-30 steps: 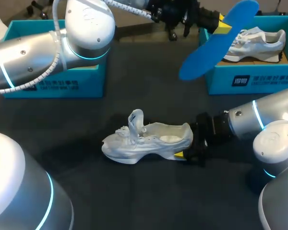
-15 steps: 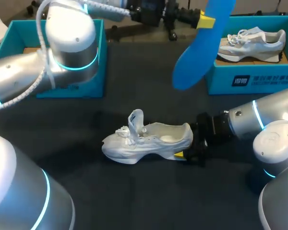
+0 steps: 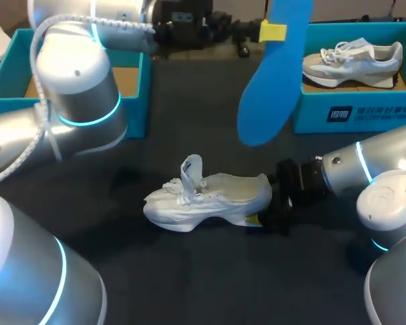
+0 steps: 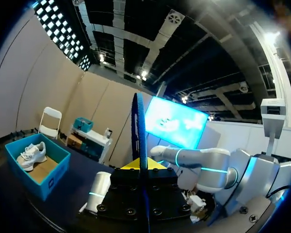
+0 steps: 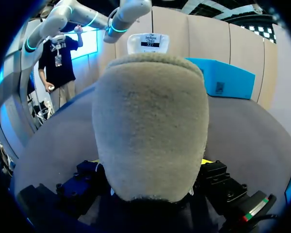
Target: Take the shoe out of the shoebox, open the shoe tongue, remove and reinsert the insole, then place the shoe into the shoebox
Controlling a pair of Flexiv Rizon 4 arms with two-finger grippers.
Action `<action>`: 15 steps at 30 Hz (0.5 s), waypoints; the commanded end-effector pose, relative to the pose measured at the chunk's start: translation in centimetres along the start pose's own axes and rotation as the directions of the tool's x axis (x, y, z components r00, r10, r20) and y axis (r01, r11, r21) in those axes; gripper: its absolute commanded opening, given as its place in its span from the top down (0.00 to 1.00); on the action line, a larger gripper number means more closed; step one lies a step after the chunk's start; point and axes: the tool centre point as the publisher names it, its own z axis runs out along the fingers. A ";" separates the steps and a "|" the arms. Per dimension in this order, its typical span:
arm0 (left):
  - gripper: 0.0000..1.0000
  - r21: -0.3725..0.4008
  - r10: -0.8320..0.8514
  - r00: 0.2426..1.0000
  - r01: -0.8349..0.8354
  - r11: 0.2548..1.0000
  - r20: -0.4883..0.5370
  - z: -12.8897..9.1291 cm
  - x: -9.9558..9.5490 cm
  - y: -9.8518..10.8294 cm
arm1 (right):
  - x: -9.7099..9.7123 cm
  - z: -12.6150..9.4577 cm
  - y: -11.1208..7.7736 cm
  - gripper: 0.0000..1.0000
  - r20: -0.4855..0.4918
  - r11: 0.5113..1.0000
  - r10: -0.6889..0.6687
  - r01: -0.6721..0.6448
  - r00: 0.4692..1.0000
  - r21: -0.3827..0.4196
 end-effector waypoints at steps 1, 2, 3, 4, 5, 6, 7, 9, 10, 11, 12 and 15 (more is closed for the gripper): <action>1.00 0.085 -0.063 0.998 0.060 0.995 0.023 -1.7 2.5 0.7 | 0.0 0.1 -0.1 1.00 0.002 1.000 0.000 0.000 1.000 0.003; 1.00 0.102 -0.076 0.997 0.073 0.992 0.026 -2.0 2.8 0.7 | 0.0 0.1 -0.1 1.00 0.002 1.000 0.000 0.000 1.000 0.003; 1.00 0.124 -0.095 0.995 0.091 0.988 0.023 -2.2 3.2 0.7 | 0.0 0.1 -0.1 1.00 0.002 1.000 0.000 0.000 1.000 0.003; 1.00 0.143 -0.114 0.993 0.112 0.983 0.011 -2.5 3.6 0.7 | 0.0 0.1 -0.1 1.00 0.002 1.000 0.000 0.000 1.000 0.003; 1.00 0.162 -0.129 0.992 0.126 0.979 0.009 -2.7 4.0 0.7 | 0.0 0.1 -0.1 1.00 0.002 1.000 0.000 0.000 1.000 0.003; 1.00 0.173 -0.140 0.990 0.137 0.975 0.004 -2.9 4.4 0.8 | 0.0 0.1 -0.1 1.00 0.002 1.000 0.000 0.000 1.000 0.003; 1.00 0.188 -0.158 0.987 0.155 0.970 -0.002 -3.0 4.8 0.8 | 0.0 0.1 -0.1 1.00 0.002 1.000 0.000 0.000 1.000 0.003; 1.00 0.206 -0.186 0.983 0.185 0.961 -0.016 -3.1 5.5 0.9 | 0.0 0.1 -0.1 1.00 0.002 1.000 0.000 0.000 1.000 0.003; 1.00 0.204 -0.183 0.983 0.182 0.962 -0.013 -3.2 5.6 0.9 | 0.0 0.1 -0.1 1.00 0.002 1.000 0.000 0.000 1.000 0.003; 1.00 0.204 -0.183 0.983 0.182 0.962 -0.013 -3.2 5.6 0.9 | 0.0 0.1 -0.1 1.00 0.002 1.000 0.000 0.000 1.000 0.003; 1.00 0.204 -0.183 0.983 0.182 0.962 -0.013 -3.2 5.6 0.9 | 0.0 0.1 -0.1 1.00 0.002 1.000 0.000 0.000 1.000 0.003; 1.00 0.204 -0.183 0.983 0.182 0.962 -0.013 -3.2 5.6 0.9 | 0.0 0.1 -0.1 1.00 0.002 1.000 0.000 0.000 1.000 0.003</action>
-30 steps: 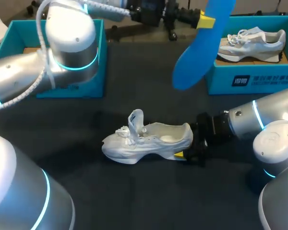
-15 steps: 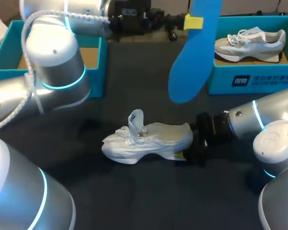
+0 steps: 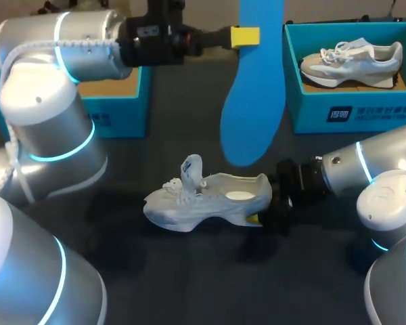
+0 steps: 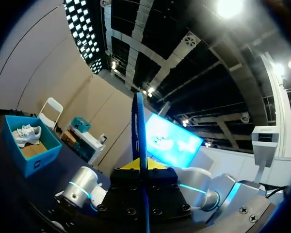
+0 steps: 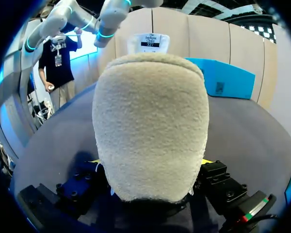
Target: Take the shoe out of the shoebox, open the shoe tongue, remove and reinsert the insole, then place the shoe into the shoebox
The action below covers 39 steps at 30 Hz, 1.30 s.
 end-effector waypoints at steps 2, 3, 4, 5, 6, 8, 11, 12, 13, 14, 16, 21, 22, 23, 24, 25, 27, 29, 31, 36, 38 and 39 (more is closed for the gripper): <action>1.00 0.057 0.000 1.000 0.000 0.998 0.005 -0.3 0.4 0.5 | 0.0 0.1 -0.1 1.00 0.002 1.000 0.000 0.000 1.000 0.003; 1.00 0.057 0.000 1.000 0.000 0.998 0.005 -0.3 0.4 0.5 | 0.0 0.1 -0.1 1.00 0.002 1.000 0.000 0.000 1.000 0.003; 1.00 0.057 0.000 1.000 0.000 0.998 0.005 -0.3 0.4 0.5 | 0.0 0.1 -0.1 1.00 0.002 1.000 0.000 0.000 1.000 0.003; 1.00 0.057 0.000 1.000 0.000 0.998 0.005 -0.3 0.4 0.5 | 0.0 0.1 -0.1 1.00 0.002 1.000 0.000 0.000 1.000 0.003; 1.00 0.057 0.000 1.000 0.000 0.998 0.005 -0.3 0.4 0.5 | 0.0 0.1 -0.1 1.00 0.002 1.000 0.000 0.000 1.000 0.003; 1.00 0.055 -0.019 1.000 0.019 0.998 0.003 -0.3 0.3 0.8 | 0.0 0.1 -0.1 1.00 0.002 1.000 0.000 0.000 1.000 0.003; 1.00 0.029 -0.109 0.994 0.108 0.994 0.019 -0.1 0.8 1.8 | 0.0 0.1 -0.1 1.00 0.002 1.000 0.000 0.000 1.000 0.003; 1.00 0.020 -0.133 0.991 0.132 0.991 0.029 -0.1 1.0 1.8 | 0.0 0.1 -0.1 1.00 0.002 1.000 0.000 0.000 1.000 0.003; 1.00 0.019 -0.156 0.988 0.155 0.988 0.023 0.0 1.4 1.9 | 0.0 0.1 -0.1 1.00 0.002 1.000 0.000 0.000 1.000 0.003; 1.00 0.021 -0.179 0.984 0.178 0.984 0.025 0.0 1.8 1.8 | 0.0 0.1 -0.1 1.00 0.002 1.000 0.000 0.000 1.000 0.003; 1.00 0.024 -0.207 0.978 0.207 0.978 0.031 -0.1 2.5 1.8 | 0.0 0.1 -0.1 1.00 0.002 1.000 0.000 0.000 1.000 0.003; 1.00 0.032 -0.252 0.966 0.250 0.968 0.054 -0.2 4.2 1.7 | 0.0 0.1 -0.1 1.00 0.002 1.000 0.000 0.000 1.000 0.003; 1.00 0.035 -0.256 0.965 0.254 0.967 0.058 -0.2 4.4 1.7 | 0.0 0.1 -0.1 1.00 0.002 1.000 0.000 0.000 1.000 0.003; 1.00 0.034 -0.255 0.965 0.253 0.967 0.059 -0.2 4.7 1.7 | 0.0 0.1 -0.1 1.00 0.002 1.000 0.000 0.000 1.000 0.003; 1.00 0.036 -0.255 0.965 0.253 0.967 0.068 -0.2 5.1 1.6 | 0.0 0.1 -0.1 1.00 0.002 1.000 0.000 0.000 1.000 0.003; 1.00 0.037 -0.254 0.965 0.252 0.967 0.069 -0.2 5.3 1.5 | 0.0 0.1 -0.1 1.00 0.002 1.000 0.000 0.000 1.000 0.003; 1.00 0.046 -0.248 0.966 0.245 0.968 0.070 -0.1 5.9 1.4 | 0.0 0.1 -0.1 1.00 0.002 1.000 0.000 0.000 1.000 0.003; 1.00 0.053 -0.238 0.969 0.234 0.971 0.069 -0.1 6.3 1.4 | 0.0 0.1 -0.1 1.00 0.002 1.000 0.000 0.000 1.000 0.003; 1.00 0.056 -0.234 0.970 0.230 0.972 0.067 -0.1 6.5 1.4 | 0.0 0.1 -0.1 1.00 0.002 1.000 0.000 0.000 1.000 0.003; 1.00 0.053 -0.249 0.966 0.245 0.968 0.070 -0.2 6.8 1.7 | 0.0 0.1 -0.1 1.00 0.002 1.000 0.000 0.000 1.000 0.003; 1.00 0.052 -0.254 0.965 0.251 0.967 0.068 -0.2 6.9 1.7 | 0.0 0.1 -0.1 1.00 0.002 1.000 0.000 0.000 1.000 0.003; 1.00 0.051 -0.256 0.964 0.253 0.966 0.068 -0.2 7.0 1.7 | 0.0 0.1 -0.1 1.00 0.002 1.000 0.000 0.000 1.000 0.003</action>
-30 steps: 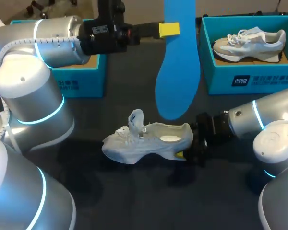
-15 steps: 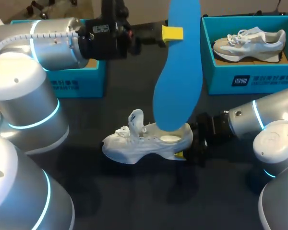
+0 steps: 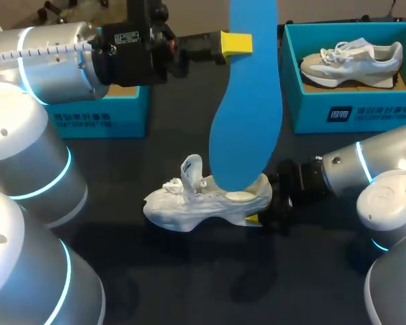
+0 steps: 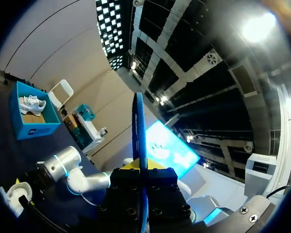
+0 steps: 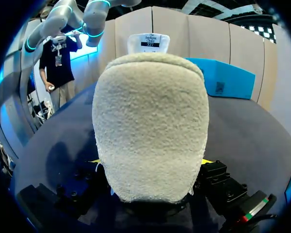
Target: Take the shoe out of the shoebox, open the shoe tongue, remove and reinsert the insole, then place the shoe into the shoebox
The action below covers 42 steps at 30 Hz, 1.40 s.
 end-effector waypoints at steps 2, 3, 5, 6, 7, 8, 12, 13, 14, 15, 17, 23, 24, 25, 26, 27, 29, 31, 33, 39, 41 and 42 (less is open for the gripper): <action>1.00 0.000 -0.007 1.000 0.007 1.000 0.004 -0.4 0.2 0.5 | 0.0 0.1 0.0 1.00 0.002 1.000 0.000 0.000 1.000 0.003; 1.00 0.000 -0.007 1.000 0.007 1.000 0.004 -0.5 0.1 0.4 | 0.0 0.1 0.0 1.00 0.002 1.000 0.000 0.000 1.000 0.003; 1.00 0.001 -0.008 1.000 0.008 1.000 0.005 -0.6 0.0 0.4 | 0.0 0.1 0.0 1.00 0.002 1.000 0.000 0.000 1.000 0.003; 1.00 0.002 -0.008 1.000 0.008 1.000 0.005 -0.7 0.0 0.4 | 0.0 0.1 0.0 1.00 0.002 1.000 0.000 0.000 1.000 0.003; 1.00 0.004 -0.007 1.000 0.007 1.000 0.005 -0.7 -0.1 0.3 | 0.0 0.1 0.0 1.00 0.002 1.000 0.000 0.000 1.000 0.003; 1.00 0.005 -0.007 1.000 0.007 1.000 0.005 -0.7 -0.1 0.3 | 0.0 0.1 0.0 1.00 0.002 1.000 0.000 0.000 1.000 0.003; 1.00 0.019 0.001 1.000 -0.001 1.000 0.000 -0.7 -0.2 0.3 | 0.0 0.1 0.0 1.00 0.002 1.000 0.000 0.000 1.000 0.003; 1.00 0.019 0.001 1.000 -0.001 1.000 0.000 -0.7 -0.2 0.3 | 0.0 0.1 0.0 1.00 0.002 1.000 0.000 0.000 1.000 0.003; 1.00 0.019 0.001 1.000 -0.001 1.000 0.000 -0.7 -0.2 0.3 | 0.0 0.1 0.0 1.00 0.002 1.000 0.000 0.000 1.000 0.003; 1.00 0.019 0.001 1.000 -0.001 1.000 0.000 -0.7 -0.2 0.3 | 0.0 0.1 0.0 1.00 0.002 1.000 0.000 0.000 1.000 0.003; 1.00 0.019 0.001 1.000 -0.001 1.000 0.000 -0.7 -0.2 0.3 | 0.0 0.1 0.0 1.00 0.002 1.000 0.000 0.000 1.000 0.003; 1.00 0.019 0.001 1.000 -0.001 1.000 0.000 -0.7 -0.2 0.3 | 0.0 0.1 0.0 1.00 0.002 1.000 0.000 0.000 1.000 0.003; 1.00 0.019 0.001 1.000 -0.001 1.000 0.000 -0.7 -0.2 0.3 | 0.0 0.1 0.0 1.00 0.002 1.000 0.000 0.000 1.000 0.003; 1.00 0.019 0.001 1.000 -0.001 1.000 0.000 -0.7 -0.2 0.3 | 0.0 0.1 0.0 1.00 0.002 1.000 0.000 0.000 1.000 0.003; 1.00 0.019 0.001 1.000 -0.001 1.000 0.000 -0.7 -0.2 0.3 | 0.0 0.1 0.0 1.00 0.002 1.000 0.000 0.000 1.000 0.003; 1.00 0.019 0.001 1.000 -0.001 1.000 0.000 -0.7 -0.2 0.3 | 0.0 0.1 0.0 1.00 0.002 1.000 0.000 0.000 1.000 0.003; 1.00 0.019 0.001 1.000 -0.001 1.000 0.000 -0.7 -0.2 0.3 | 0.0 0.1 0.0 1.00 0.002 1.000 0.000 0.000 1.000 0.003; 1.00 0.019 0.001 1.000 -0.001 1.000 0.000 -0.7 -0.2 0.3 | 0.0 0.1 0.0 1.00 0.002 1.000 0.000 0.000 1.000 0.003; 1.00 0.019 0.001 1.000 -0.001 1.000 0.000 -0.7 -0.2 0.3 | 0.0 0.1 0.0 1.00 0.002 1.000 0.000 0.000 1.000 0.003; 1.00 0.019 0.001 1.000 -0.001 1.000 0.000 -0.7 -0.2 0.3 | 0.0 0.1 0.0 0.91 0.002 1.000 0.000 0.000 1.000 0.003; 1.00 0.019 0.001 1.000 -0.001 1.000 0.000 -0.7 -0.2 0.3 | 0.0 0.1 0.0 0.16 0.002 1.000 0.000 0.000 1.000 0.003; 1.00 0.019 0.001 1.000 -0.001 1.000 0.000 -0.7 -0.2 0.3 | 0.0 0.1 0.0 0.00 0.002 1.000 0.000 0.000 1.000 0.003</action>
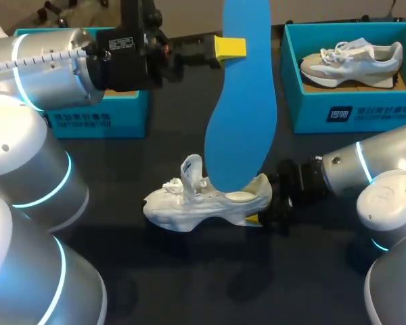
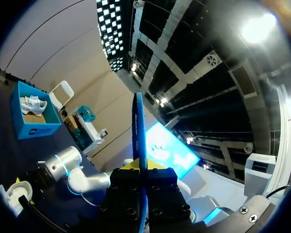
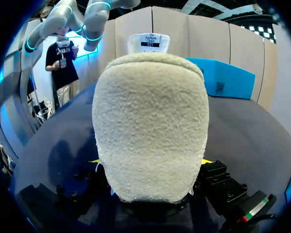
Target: Take the shoe out of the shoebox, open the shoe tongue, remove and reinsert the insole, then place the shoe into the shoebox
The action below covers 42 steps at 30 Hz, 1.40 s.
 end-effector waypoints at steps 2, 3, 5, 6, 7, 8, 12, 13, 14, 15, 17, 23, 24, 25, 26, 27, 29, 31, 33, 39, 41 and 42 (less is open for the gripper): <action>1.00 0.001 -0.001 1.000 0.001 1.000 0.001 0.0 0.0 0.1 | 0.0 0.1 -0.1 0.00 0.002 1.000 0.000 0.000 1.000 0.003; 1.00 0.001 -0.001 1.000 0.001 1.000 0.001 0.0 0.0 0.1 | 0.0 0.1 -0.1 0.00 0.002 1.000 0.000 0.000 1.000 0.003; 1.00 0.001 -0.001 1.000 0.001 1.000 0.001 0.0 0.0 0.1 | 0.0 0.1 -0.1 0.00 0.002 1.000 0.000 0.000 1.000 0.003; 1.00 0.001 -0.001 1.000 0.001 1.000 0.001 0.0 0.0 0.1 | 0.0 0.1 -0.1 0.00 0.002 1.000 0.000 0.000 1.000 0.003; 1.00 0.001 -0.001 1.000 0.001 1.000 0.001 0.0 0.0 0.1 | 0.0 0.1 -0.1 0.00 0.002 1.000 0.000 0.000 1.000 0.003; 1.00 0.001 -0.001 1.000 0.001 1.000 0.001 0.0 0.0 0.1 | 0.0 0.0 0.2 0.00 0.005 1.000 0.002 -0.002 1.000 0.021; 1.00 0.001 -0.001 1.000 0.001 1.000 0.001 0.0 0.0 0.1 | 0.2 -0.6 0.8 0.00 0.008 0.997 -0.012 0.012 1.000 0.074; 1.00 0.001 -0.001 1.000 0.001 1.000 0.001 0.0 0.0 0.1 | 0.2 -0.7 0.9 0.00 0.010 0.996 -0.012 0.011 1.000 0.088; 1.00 0.001 -0.001 1.000 0.001 1.000 0.001 0.0 0.0 0.1 | 0.3 -0.9 1.0 0.00 0.011 0.995 -0.017 0.015 1.000 0.101; 1.00 0.001 -0.001 1.000 0.001 1.000 0.001 0.0 0.0 0.1 | 0.3 -1.1 1.1 0.00 0.012 0.994 -0.023 0.022 1.000 0.106; 1.00 0.001 -0.001 1.000 0.001 1.000 0.001 0.0 0.0 0.1 | 0.4 -1.5 1.2 0.00 0.018 0.993 -0.035 0.032 0.999 0.118; 1.00 0.001 -0.001 1.000 0.001 1.000 0.001 0.0 0.0 0.1 | 0.7 -2.6 2.0 0.00 0.033 0.981 -0.062 0.055 0.998 0.184; 1.00 0.001 -0.001 1.000 0.001 1.000 0.001 0.0 0.0 0.1 | 0.8 -2.7 2.1 0.00 0.036 0.979 -0.065 0.057 0.997 0.194; 1.00 0.001 -0.001 1.000 0.001 1.000 0.001 0.0 0.0 0.1 | 0.9 -3.0 2.3 0.00 0.038 0.974 -0.073 0.063 0.997 0.219; 1.00 0.001 -0.001 1.000 0.001 1.000 0.001 0.0 0.0 0.1 | 0.9 -3.2 2.5 0.00 0.039 0.969 -0.078 0.067 0.996 0.238; 1.00 0.001 -0.001 1.000 0.001 1.000 0.001 0.0 0.0 0.1 | 0.9 -3.4 2.7 0.00 0.039 0.965 -0.081 0.069 0.996 0.255; 1.00 0.001 -0.001 1.000 0.001 1.000 0.001 0.0 0.0 0.1 | 1.0 -3.7 3.1 0.00 0.044 0.958 -0.090 0.075 0.995 0.278; 1.00 0.001 -0.001 1.000 0.001 1.000 0.001 0.0 0.0 0.1 | 1.1 -4.0 3.4 0.00 0.049 0.953 -0.094 0.075 0.994 0.294; 1.00 0.001 -0.001 1.000 0.001 1.000 0.001 0.0 0.0 0.1 | 1.2 -4.4 3.8 0.00 0.060 0.948 -0.099 0.076 0.993 0.308; 1.00 0.001 -0.001 1.000 0.001 1.000 0.001 0.0 0.0 0.1 | 1.5 -5.1 5.0 0.00 0.111 0.928 -0.078 0.031 0.991 0.372; 1.00 0.001 -0.001 1.000 0.001 1.000 0.001 0.0 0.0 0.1 | 1.6 -5.4 5.4 0.00 0.122 0.917 -0.078 0.023 0.990 0.397; 1.00 0.001 -0.001 1.000 0.001 1.000 0.001 0.0 0.0 0.1 | 1.7 -5.4 5.5 0.00 0.126 0.914 -0.075 0.018 0.989 0.405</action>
